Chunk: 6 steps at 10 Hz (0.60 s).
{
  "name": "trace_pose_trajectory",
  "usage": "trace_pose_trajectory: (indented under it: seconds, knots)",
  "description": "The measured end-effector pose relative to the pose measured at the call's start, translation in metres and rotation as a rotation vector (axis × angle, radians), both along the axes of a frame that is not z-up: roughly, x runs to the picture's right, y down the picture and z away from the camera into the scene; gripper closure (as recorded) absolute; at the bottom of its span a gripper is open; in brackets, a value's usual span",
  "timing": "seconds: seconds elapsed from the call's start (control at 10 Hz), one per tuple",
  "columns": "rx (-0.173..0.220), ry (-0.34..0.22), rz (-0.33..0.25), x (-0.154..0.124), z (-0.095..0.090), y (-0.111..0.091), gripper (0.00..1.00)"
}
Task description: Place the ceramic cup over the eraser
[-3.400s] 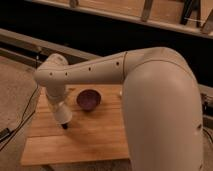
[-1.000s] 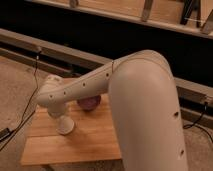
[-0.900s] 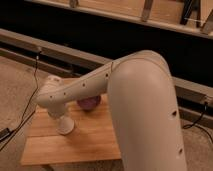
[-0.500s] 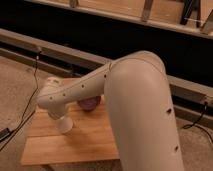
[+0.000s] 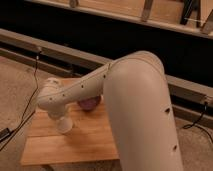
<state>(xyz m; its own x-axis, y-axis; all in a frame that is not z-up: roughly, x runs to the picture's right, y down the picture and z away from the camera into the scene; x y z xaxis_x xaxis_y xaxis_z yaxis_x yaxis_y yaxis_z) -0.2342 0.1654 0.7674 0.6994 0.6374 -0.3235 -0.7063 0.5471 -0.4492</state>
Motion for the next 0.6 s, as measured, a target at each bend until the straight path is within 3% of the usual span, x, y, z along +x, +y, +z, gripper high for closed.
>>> trace_pose_trajectory:
  seconds: [0.6]
  knots:
    - [0.003, -0.002, 0.006, 0.0000, -0.0025, -0.0025, 0.20]
